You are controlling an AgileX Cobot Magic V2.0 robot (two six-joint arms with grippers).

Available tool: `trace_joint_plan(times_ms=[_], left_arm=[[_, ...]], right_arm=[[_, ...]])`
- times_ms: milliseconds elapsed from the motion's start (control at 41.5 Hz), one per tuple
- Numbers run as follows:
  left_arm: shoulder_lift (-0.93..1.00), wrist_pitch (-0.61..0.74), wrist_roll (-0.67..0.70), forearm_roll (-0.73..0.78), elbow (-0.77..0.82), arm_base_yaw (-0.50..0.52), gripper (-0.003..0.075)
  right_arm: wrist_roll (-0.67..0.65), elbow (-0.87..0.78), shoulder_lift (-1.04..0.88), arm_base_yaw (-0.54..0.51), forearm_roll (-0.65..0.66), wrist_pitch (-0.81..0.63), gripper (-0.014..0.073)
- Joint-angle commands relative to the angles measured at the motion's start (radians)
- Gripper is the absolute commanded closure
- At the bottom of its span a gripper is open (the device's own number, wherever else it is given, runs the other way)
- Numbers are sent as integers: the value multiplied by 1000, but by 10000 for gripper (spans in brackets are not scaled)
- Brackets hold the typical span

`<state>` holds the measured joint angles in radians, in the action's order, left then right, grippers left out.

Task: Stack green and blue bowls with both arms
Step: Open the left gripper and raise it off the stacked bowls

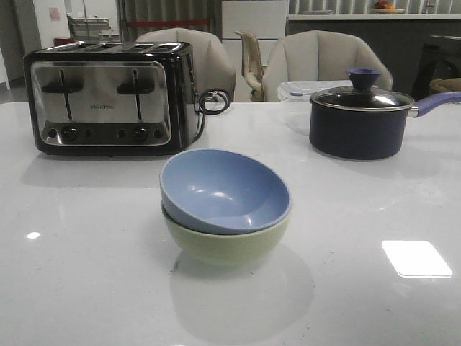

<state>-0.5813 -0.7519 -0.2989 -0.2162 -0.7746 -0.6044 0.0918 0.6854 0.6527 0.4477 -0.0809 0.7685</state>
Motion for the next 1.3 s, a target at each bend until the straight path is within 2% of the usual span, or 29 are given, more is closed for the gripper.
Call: trace_joint_plan(times_ms=[0,193,241,337,361,578,699,747,1277], left_arm=[[1,94,6,-14,-12,-6,137],[1,111,6,-14,-11,-6,143],[1,111,6,-14,-11,-6,166],[1,111,6,-16,-11,-6,258],[1,111,6,-16,-11,-39,281],[1,111,6,-16,-11,-39,502],[1,111,6,-16,-11,-39,591],[1,111,6,-16,-11,-39,624],[1,111,6,-16,-11,-39,622]], right_arm=[[10,25,-4,-3,8,-65,111],[10,25,-4,-3,8,-64,111],[10,25,-4,-3,8,-64,120],[10,25,-4,-3,8,-64,190],[10,25,-4,-3,8,-64,223],[10,25,-4,-3,8,-64,470],[10,25,-4,-3,8,-64,553],[10,25,-4,-3,8,-64,558],[10,25,-4,-3,8,-64,558]])
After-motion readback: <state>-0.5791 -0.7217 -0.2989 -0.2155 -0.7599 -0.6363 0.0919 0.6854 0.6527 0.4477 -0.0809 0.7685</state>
